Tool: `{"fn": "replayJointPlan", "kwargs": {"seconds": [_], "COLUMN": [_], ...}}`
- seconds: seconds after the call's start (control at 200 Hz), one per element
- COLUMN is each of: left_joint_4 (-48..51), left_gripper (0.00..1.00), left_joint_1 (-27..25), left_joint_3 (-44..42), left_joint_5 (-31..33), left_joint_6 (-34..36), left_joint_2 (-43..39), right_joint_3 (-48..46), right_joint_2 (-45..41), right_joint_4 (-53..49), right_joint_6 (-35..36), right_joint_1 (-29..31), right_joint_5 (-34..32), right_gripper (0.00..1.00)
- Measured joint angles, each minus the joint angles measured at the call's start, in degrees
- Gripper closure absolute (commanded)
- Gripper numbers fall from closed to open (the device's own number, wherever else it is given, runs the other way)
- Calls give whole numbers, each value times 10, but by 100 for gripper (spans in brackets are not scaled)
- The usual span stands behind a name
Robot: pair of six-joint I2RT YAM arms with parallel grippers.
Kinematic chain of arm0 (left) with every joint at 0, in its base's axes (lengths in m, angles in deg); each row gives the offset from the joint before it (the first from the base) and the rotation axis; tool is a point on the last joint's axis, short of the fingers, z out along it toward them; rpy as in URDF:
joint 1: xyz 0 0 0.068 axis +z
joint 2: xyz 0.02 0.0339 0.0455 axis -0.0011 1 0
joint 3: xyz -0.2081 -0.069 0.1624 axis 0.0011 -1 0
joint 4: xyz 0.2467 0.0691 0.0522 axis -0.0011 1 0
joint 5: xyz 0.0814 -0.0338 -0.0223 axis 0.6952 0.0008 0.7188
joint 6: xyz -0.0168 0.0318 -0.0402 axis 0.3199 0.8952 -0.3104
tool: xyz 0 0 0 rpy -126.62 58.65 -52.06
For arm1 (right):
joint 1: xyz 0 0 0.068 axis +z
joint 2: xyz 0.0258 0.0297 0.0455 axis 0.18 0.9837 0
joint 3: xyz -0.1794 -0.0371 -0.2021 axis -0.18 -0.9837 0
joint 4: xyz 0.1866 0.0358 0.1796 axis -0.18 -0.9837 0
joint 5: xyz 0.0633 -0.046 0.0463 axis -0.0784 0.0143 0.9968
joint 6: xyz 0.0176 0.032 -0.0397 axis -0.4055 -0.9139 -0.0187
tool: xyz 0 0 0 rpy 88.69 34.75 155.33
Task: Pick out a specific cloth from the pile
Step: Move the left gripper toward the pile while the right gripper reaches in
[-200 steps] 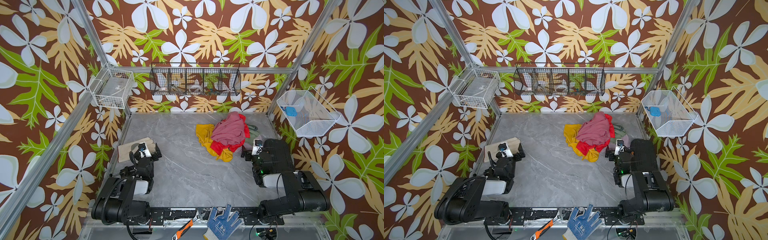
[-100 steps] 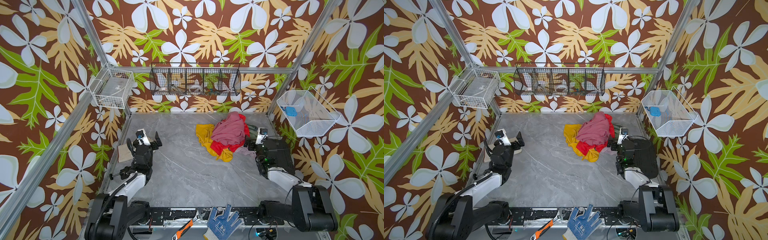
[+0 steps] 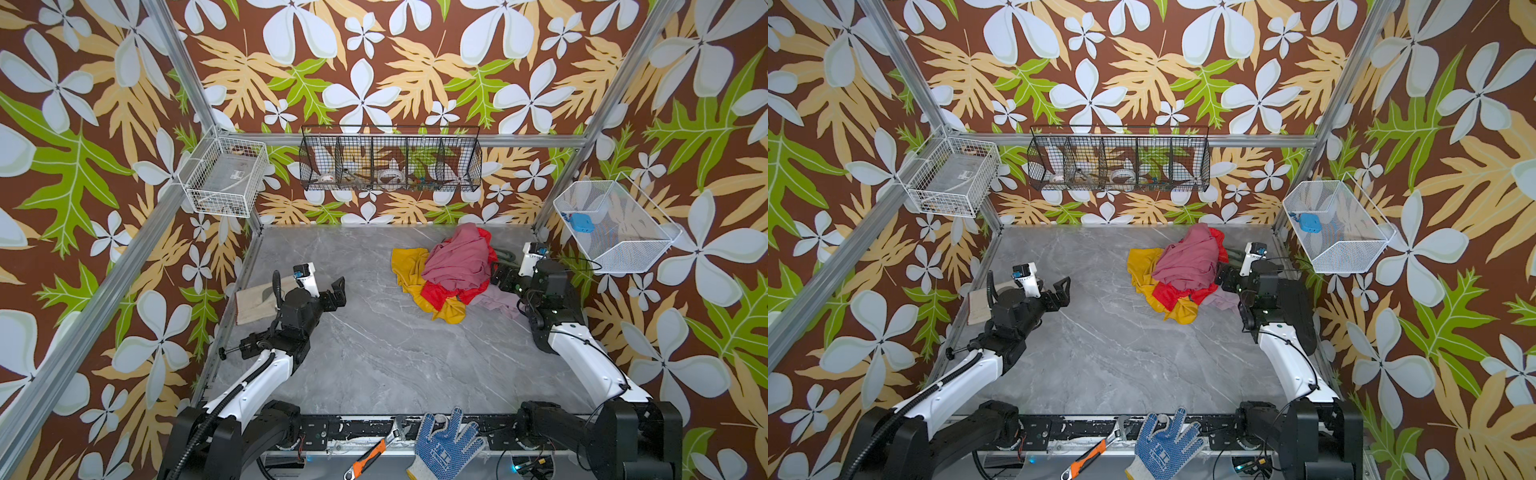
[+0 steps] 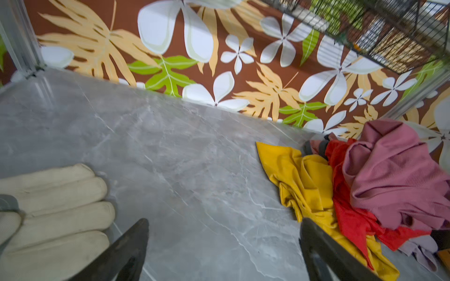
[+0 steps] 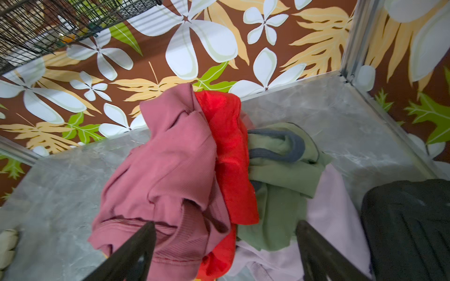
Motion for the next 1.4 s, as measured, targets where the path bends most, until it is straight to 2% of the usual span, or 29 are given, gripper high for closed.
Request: {"fn": "replayJointPlan", "kwargs": {"seconds": [0.15, 0.37, 0.626, 0.751, 0.891, 1.041, 1.301, 1.401], "left_joint_4": [0, -3, -7, -9, -12, -10, 0, 2], "left_gripper": [2, 1, 0, 0, 0, 0, 0, 0], "left_joint_1": [-16, -32, -68, -73, -75, -75, -76, -76], "left_joint_3": [0, 21, 57, 64, 71, 75, 76, 77], "left_joint_5": [-13, -35, -53, -56, -56, -57, -57, -57], "left_joint_6": [-16, -24, -13, -14, -20, -24, -29, -30], "left_joint_2": [25, 63, 112, 126, 129, 129, 127, 127], "right_joint_3": [9, -23, -94, -114, -118, -119, -110, -96], "right_joint_2": [-8, -4, -1, 18, 57, 101, 154, 175], "right_joint_4": [-38, -51, -42, -16, 23, 78, 148, 169], "right_joint_6": [-37, -119, -175, -199, -213, -219, -228, -227], "right_joint_1": [7, 7, 8, 9, 23, 26, 26, 26], "right_joint_5": [11, 42, 87, 105, 122, 132, 134, 138], "right_gripper": [17, 34, 37, 41, 52, 55, 54, 60]}}
